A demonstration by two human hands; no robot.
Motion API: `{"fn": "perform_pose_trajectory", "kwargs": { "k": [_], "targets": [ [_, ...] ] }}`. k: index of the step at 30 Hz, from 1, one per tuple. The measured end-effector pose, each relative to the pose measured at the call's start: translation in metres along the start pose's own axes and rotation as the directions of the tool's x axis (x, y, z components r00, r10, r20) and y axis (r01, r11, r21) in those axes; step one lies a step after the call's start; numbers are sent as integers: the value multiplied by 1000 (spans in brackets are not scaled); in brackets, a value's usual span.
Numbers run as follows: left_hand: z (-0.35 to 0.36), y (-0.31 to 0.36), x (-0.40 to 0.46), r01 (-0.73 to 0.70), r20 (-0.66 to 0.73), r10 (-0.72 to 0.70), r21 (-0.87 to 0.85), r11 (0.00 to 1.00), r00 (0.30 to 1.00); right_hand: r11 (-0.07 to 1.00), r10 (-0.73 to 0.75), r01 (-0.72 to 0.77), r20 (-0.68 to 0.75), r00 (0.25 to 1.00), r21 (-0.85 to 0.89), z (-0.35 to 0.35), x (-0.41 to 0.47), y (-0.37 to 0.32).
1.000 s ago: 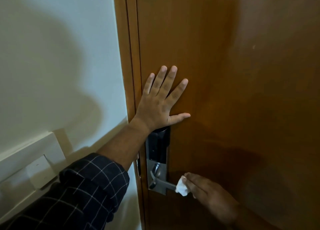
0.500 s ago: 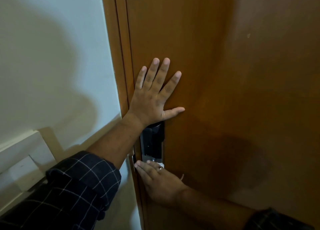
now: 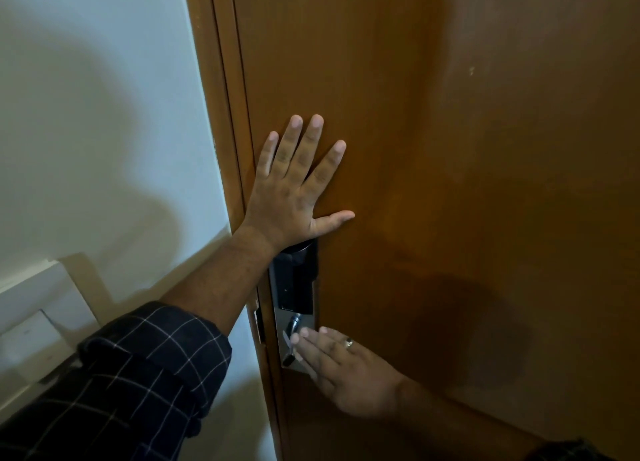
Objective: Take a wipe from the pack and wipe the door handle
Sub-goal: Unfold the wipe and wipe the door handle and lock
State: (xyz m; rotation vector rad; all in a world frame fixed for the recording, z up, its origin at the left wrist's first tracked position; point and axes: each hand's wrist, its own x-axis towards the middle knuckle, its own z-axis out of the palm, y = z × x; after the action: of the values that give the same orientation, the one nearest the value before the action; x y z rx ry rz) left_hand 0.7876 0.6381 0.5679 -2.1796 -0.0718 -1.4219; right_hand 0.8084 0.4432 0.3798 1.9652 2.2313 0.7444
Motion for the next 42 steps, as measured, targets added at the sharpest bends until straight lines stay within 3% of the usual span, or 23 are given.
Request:
{"fn": "perform_pose_trajectory", "kwargs": {
  "k": [4,6,8,10,12,13,15,17,21,23,25,27,30,32,35,38,42],
  "targets": [
    [-1,0,0,6,-2,-6,2,1000,1000,996,14,-11,-30,999,90,5,-45,12],
    [-2,0,0,7,2,-7,4,1000,1000,906,220,-204,0,976,370,2,-59,7],
    [-2,0,0,2,8,-2,14,1000,1000,658,487,-456,124,864,599,-1,-67,-9],
    [-3,0,0,1,18,-2,25,1000,1000,377,777,-588,101,621,716,1,-67,-23],
    [-3,0,0,0,16,-1,29,1000,1000,107,908,-570,153,390,815,-5,-57,-27],
    [-3,1,0,-3,17,2,24,1000,1000,2,916,-542,216,338,840,-10,-48,-29],
    [-3,0,-1,-2,21,1,25,1000,1000,-114,887,-509,318,334,853,-21,-25,-35],
    [-2,0,-1,-4,23,4,28,1000,1000,-136,868,-520,354,347,843,-31,-3,-47],
    [-1,0,-1,-8,13,7,28,1000,1000,-81,914,-569,289,285,819,-37,11,-72],
    [-1,0,-1,-8,15,7,26,1000,1000,-22,907,-584,262,330,811,-38,2,-77],
    [-1,-1,-1,-10,16,10,25,1000,1000,59,877,-576,234,421,815,-38,-9,-79],
    [-1,-1,-1,-12,14,11,21,1000,1000,68,848,-550,242,471,832,-38,-23,-79],
    [-2,0,-1,-13,18,12,21,1000,1000,49,854,-513,230,466,857,-41,-40,-81],
    [-3,1,-1,-12,23,11,23,1000,1000,46,894,-528,201,400,848,-40,-41,-75],
    [-4,1,-1,-10,27,10,20,1000,1000,-93,911,-518,282,300,851,-37,-29,-58],
    [-5,1,-1,-10,30,10,15,1000,1000,-246,863,-493,420,282,835,-41,-5,-60],
    [-5,2,-1,-10,20,9,12,1000,1000,-429,822,-401,534,197,809,-51,8,-74]
  ]
}}
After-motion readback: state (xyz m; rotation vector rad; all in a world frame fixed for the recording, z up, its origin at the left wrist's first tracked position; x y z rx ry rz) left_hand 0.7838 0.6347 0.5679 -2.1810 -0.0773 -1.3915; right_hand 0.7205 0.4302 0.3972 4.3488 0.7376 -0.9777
